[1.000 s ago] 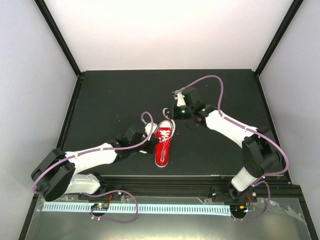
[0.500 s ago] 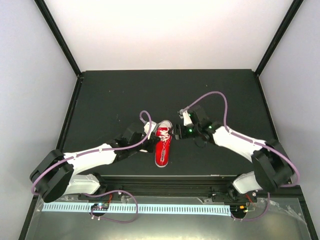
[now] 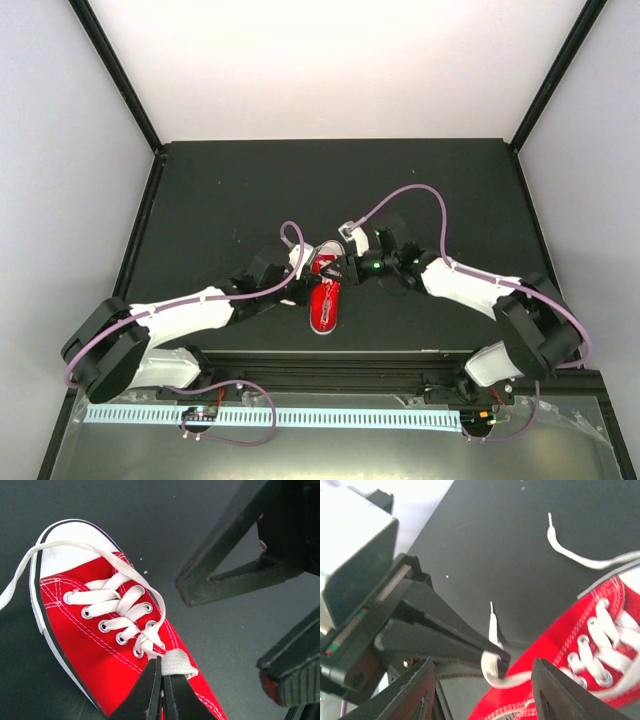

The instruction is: Tie the shoes

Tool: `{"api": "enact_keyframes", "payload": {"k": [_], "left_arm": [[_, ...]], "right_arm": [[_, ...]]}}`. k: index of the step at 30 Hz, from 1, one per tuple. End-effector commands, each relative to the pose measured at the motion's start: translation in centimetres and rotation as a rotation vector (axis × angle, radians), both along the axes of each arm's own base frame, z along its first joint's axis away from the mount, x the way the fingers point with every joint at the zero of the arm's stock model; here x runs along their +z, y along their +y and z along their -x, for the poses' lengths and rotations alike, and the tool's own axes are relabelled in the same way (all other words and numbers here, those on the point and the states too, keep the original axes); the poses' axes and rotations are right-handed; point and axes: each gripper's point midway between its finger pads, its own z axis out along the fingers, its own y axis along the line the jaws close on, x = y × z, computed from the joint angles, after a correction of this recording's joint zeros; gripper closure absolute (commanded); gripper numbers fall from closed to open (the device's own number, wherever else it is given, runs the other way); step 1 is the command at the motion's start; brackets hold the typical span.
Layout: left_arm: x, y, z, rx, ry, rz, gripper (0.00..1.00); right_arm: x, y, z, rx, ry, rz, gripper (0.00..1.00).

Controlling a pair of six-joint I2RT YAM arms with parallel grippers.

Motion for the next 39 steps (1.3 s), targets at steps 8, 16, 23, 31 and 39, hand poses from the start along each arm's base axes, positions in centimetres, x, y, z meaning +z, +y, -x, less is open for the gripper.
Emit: {"api": "enact_keyframes", "payload": {"k": [8,16,23,31,39], "left_arm": [[1.3,-0.9,0.0,-0.024,-0.019,0.038,0.98],[1.3,-1.0,-0.1,-0.028,-0.022,0.037,0.98],[1.6,-1.0,-0.2,-0.028,-0.03,0.036,0.98],[1.7,-1.3,0.2,-0.053,-0.03,0.053,0.98],[2.0,-1.7,0.3,-0.071,-0.03,0.065,0.98]], "right_arm": [[0.0,2.3,0.1,0.138,-0.02,-0.051,0.52],[-1.2,2.0,0.5,0.143,-0.011,-0.04,0.54],[-1.5,2.0,1.1,0.168,-0.005,-0.059,0.61],[-2.0,1.8,1.2,0.169,-0.016,-0.047,0.57],[-1.3,2.1,0.5,0.161,-0.044,-0.05,0.78]]}}
